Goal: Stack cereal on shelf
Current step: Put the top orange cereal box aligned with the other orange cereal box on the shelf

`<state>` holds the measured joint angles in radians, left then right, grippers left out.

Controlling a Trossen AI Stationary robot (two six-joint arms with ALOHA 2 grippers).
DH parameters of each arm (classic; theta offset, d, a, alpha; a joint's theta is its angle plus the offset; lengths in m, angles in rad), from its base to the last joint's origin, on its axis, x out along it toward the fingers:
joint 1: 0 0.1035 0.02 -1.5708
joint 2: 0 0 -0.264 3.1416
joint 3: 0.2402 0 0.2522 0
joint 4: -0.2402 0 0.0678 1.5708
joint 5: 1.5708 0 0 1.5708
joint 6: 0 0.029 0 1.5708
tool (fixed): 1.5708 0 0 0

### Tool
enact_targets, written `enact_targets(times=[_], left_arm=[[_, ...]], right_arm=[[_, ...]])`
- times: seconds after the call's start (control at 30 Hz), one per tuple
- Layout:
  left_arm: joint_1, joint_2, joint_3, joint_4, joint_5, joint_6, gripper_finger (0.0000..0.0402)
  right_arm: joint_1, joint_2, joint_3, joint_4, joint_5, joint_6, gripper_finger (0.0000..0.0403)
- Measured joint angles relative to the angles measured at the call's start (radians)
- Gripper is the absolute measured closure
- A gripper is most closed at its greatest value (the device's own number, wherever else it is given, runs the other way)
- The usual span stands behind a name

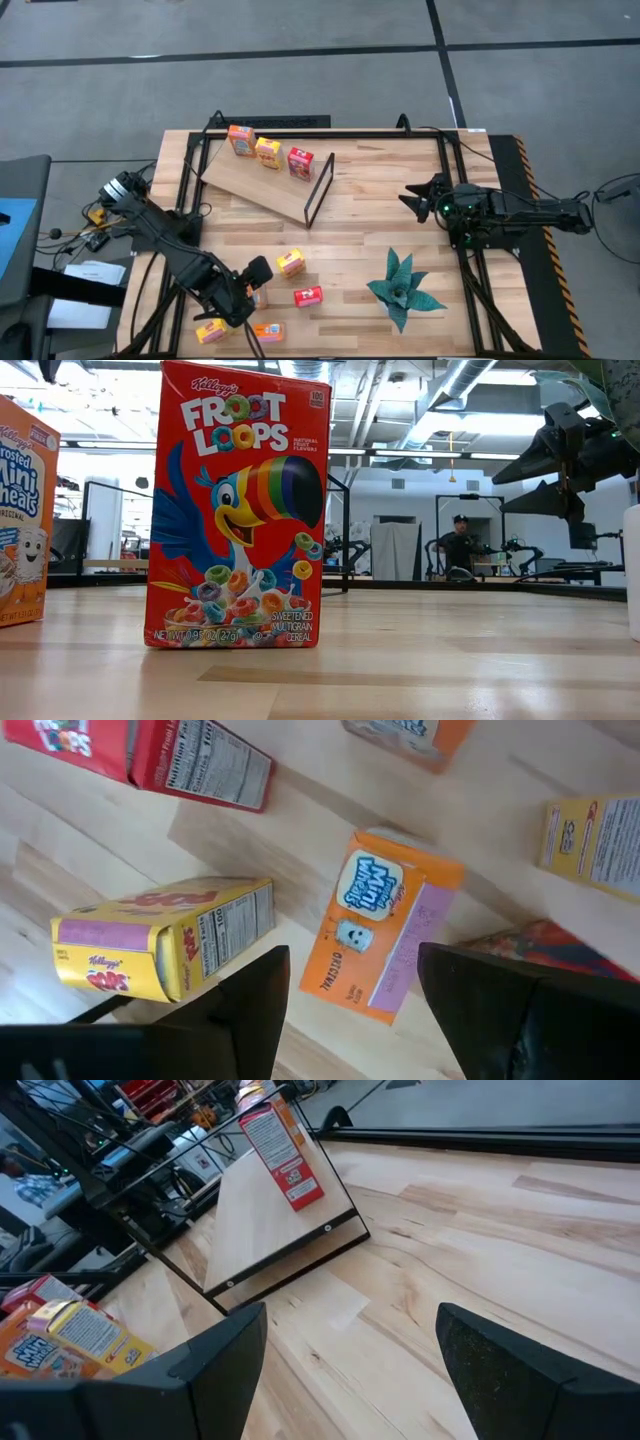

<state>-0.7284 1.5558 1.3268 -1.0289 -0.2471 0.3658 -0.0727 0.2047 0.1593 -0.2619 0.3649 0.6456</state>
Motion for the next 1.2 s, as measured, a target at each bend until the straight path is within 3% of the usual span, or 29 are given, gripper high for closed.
enact_targets(times=[1.2], left_arm=[[0.009,0.000,-0.072,0.065,0.012,0.082,0.0189]], right_arm=[[0.000,0.000,0.000,0.001,0.000,0.001,0.0086]])
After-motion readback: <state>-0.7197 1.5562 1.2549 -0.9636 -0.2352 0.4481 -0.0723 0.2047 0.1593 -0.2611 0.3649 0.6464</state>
